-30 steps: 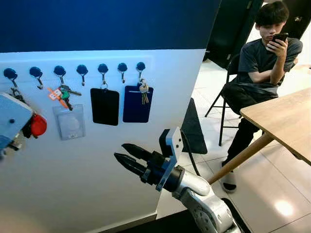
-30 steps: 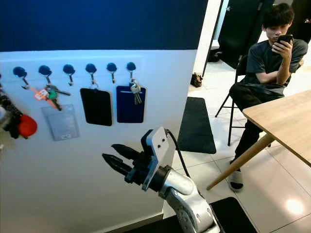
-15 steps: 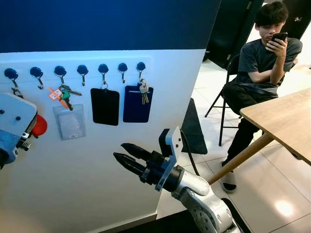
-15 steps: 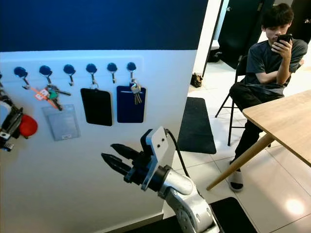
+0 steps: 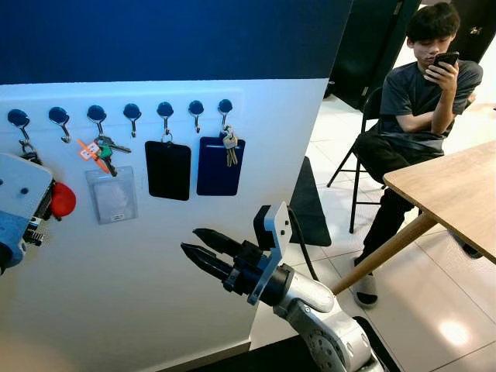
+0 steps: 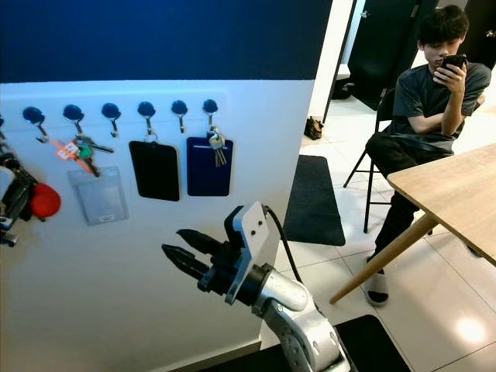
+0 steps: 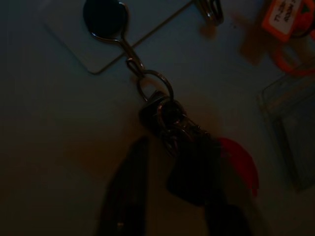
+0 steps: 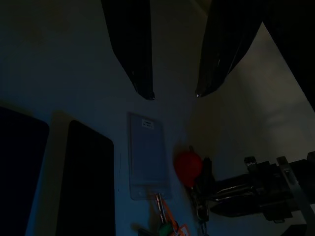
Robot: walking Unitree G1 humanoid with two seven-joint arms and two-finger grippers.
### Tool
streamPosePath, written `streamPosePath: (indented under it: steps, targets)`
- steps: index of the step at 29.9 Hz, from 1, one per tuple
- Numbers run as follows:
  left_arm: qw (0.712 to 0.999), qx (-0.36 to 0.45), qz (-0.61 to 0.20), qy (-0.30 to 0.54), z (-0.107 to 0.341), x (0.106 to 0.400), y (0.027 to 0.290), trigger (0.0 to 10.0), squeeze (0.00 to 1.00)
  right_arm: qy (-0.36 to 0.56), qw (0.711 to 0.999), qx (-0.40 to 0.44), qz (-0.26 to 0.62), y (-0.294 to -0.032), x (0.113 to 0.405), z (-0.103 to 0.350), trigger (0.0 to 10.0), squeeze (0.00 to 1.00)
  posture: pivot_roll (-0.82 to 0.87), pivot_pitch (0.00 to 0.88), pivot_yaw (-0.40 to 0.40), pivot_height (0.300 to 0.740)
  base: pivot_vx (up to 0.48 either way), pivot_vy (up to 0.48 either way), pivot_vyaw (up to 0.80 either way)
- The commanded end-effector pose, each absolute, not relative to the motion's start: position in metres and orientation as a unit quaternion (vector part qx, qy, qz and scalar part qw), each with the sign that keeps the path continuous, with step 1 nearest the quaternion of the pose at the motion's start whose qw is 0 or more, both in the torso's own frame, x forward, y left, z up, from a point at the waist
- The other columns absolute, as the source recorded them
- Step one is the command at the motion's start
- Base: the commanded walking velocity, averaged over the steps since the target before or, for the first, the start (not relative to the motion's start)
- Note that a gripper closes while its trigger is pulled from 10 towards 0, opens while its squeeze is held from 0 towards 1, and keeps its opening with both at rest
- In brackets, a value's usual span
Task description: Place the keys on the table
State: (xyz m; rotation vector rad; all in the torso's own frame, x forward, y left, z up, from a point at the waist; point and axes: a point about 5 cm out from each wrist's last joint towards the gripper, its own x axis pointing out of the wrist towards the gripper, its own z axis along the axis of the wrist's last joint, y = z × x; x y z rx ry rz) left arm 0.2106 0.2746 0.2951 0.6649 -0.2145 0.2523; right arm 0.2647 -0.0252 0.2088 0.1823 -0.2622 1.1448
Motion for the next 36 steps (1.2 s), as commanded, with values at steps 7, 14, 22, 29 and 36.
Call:
streamPosePath:
  steps: [7,14,22,29,36]
  targets:
    - [0.936,0.313,0.129,-0.094,0.289,0.214,0.274,2.2,0.0,-0.121,0.828,0.095,0.539,-0.027,0.263,0.209,10.0,0.0,0.28,0.144,-0.066,0.74,0.0,0.0,0.0]
    - [0.932,0.309,0.155,-0.106,0.294,0.211,0.278,9.5,0.0,-0.121,0.828,0.095,0.54,-0.027,0.263,0.209,10.0,0.0,0.28,0.144,-0.065,0.74,0.0,0.0,0.0]
    - [0.93,0.271,0.175,-0.177,0.311,0.194,0.282,10.0,0.0,-0.121,0.827,0.096,0.54,-0.026,0.262,0.209,10.0,0.0,0.28,0.148,-0.065,0.74,0.0,0.0,0.0]
    - [0.938,0.239,0.147,-0.202,0.317,0.187,0.28,10.0,0.0,-0.12,0.825,0.095,0.545,-0.025,0.262,0.209,10.0,0.0,0.29,0.148,-0.071,0.74,0.0,0.0,0.0]
    - [0.943,0.235,0.127,-0.2,0.317,0.186,0.276,10.0,0.0,-0.119,0.824,0.094,0.546,-0.025,0.262,0.209,10.0,0.0,0.29,0.144,-0.074,0.74,0.0,0.0,0.0]
